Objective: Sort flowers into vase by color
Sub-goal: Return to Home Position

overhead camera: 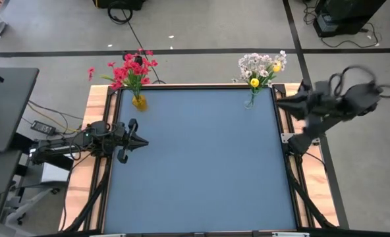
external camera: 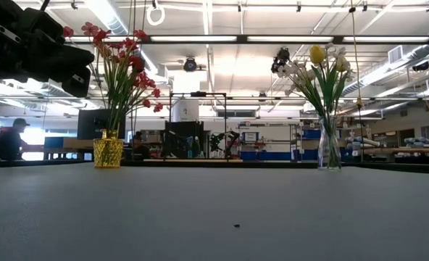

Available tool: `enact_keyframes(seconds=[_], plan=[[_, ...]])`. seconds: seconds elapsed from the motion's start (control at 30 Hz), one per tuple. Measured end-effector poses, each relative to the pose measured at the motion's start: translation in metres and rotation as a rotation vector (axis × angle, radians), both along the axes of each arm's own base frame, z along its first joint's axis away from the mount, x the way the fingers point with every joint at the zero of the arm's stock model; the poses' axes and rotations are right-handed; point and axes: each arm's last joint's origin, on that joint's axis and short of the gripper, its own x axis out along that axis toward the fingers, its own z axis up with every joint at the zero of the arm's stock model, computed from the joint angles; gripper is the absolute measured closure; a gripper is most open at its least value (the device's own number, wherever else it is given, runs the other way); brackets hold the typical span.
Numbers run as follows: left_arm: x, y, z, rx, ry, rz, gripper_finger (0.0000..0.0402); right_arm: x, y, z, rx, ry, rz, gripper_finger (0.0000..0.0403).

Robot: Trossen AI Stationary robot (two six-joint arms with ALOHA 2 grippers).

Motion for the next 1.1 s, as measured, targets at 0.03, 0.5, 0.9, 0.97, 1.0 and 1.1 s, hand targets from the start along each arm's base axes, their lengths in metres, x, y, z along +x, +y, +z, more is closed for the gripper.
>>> enact_keyframes(seconds=[0.03, 0.5, 0.9, 0.97, 1.0, 1.1], plan=[[0.0, 0.0, 0.0, 0.0, 0.0, 0.0, 0.0366, 0.005, 0.002, -0.007, -0.037, 0.011, -0.006, 0.0326], [0.0, 0.0, 0.0, 0.0, 0.0, 0.0, 0.0366, 0.053, 0.027, -0.182, -0.245, -0.199, -0.127, 0.0326], [0.0, 0.0, 0.0, 0.0, 0.0, 0.0, 0.0365, 0.041, 0.027, -0.25, -0.123, -0.208, 0.152, 0.0326], [0.0, 0.0, 0.0, 0.0, 0.0, 0.0, 0.0365, 0.038, 0.026, -0.259, -0.115, -0.224, 0.154, 0.0326], [0.0, 0.0, 0.0, 0.0, 0.0, 0.0, 0.0365, 0.037, 0.025, -0.263, -0.113, -0.229, 0.155, 0.0326], [0.0, 0.0, 0.0, 0.0, 0.0, 0.0, 0.0365, 0.034, 0.024, -0.272, -0.112, -0.24, 0.188, 0.0326]])
